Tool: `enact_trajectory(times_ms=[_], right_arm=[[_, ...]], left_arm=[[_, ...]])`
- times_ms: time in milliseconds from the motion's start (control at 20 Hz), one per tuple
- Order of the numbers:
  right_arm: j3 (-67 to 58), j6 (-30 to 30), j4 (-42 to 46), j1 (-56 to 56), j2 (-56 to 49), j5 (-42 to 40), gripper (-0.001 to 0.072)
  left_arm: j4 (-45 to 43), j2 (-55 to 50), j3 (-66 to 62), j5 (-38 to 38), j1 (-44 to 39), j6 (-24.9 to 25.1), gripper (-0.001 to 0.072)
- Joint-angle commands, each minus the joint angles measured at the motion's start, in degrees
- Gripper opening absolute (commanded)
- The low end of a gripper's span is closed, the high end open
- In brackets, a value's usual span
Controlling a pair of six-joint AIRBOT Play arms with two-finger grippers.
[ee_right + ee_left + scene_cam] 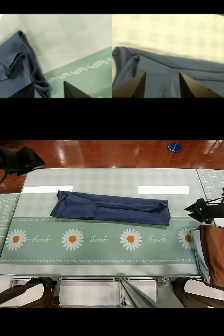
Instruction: Fold the shirts.
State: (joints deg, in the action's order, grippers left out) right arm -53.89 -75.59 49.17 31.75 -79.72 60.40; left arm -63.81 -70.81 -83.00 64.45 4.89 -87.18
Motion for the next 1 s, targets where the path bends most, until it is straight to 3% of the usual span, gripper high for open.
enact_trajectory(times_ms=[0, 350, 400, 450, 500, 550, 600, 650, 800, 950], right_arm=[[3.0, 3.7, -8.0, -3.5, -4.2, -2.9, 0.0414], [-0.2, 5.2, -11.9, -14.0, -12.8, -3.7, 0.0403], [-1.2, 5.1, -11.8, -16.0, -13.3, -3.7, 0.0346], [-2.1, 5.3, -11.7, -17.5, -13.2, -3.7, 0.0161], [-3.5, 6.5, -11.8, -18.5, -12.9, -2.4, 0.0022], [-4.9, 7.0, -11.4, -18.8, -12.1, -0.3, 0.0023], [-5.6, 7.0, -10.8, -18.7, -10.4, 1.3, 0.0022], [-5.6, 6.6, -9.0, -18.3, -7.3, 2.4, 0.0022], [-2.4, 1.9, 1.9, -17.9, 6.1, 4.4, 0.0022], [3.6, -0.5, 4.6, -17.9, 23.9, 6.7, 0.0022]], left_arm=[[-0.5, 9.4, 15.8, -7.5, -7.9, 0.4, 0.0509], [-0.1, 7.1, 23.1, -9.2, -15.6, -1.2, 0.0509], [0.1, 6.6, 23.1, -9.6, -16.0, -1.2, 0.0509], [0.9, 6.0, 23.1, -9.7, -16.2, -1.2, 0.0509], [1.7, 5.4, 23.1, -9.6, -16.2, -1.0, 0.0506], [2.6, 4.8, 23.1, -9.6, -16.3, -0.5, 0.0415], [3.5, 4.4, 23.1, -9.6, -16.4, -0.5, 0.0149], [4.7, 3.8, 23.1, -9.9, -16.6, -0.3, 0.0026], [9.4, 0.3, 22.9, -13.8, -19.8, -0.3, 0.0016], [9.5, -8.1, 18.3, -14.1, -27.2, -0.9, 0.0015]])
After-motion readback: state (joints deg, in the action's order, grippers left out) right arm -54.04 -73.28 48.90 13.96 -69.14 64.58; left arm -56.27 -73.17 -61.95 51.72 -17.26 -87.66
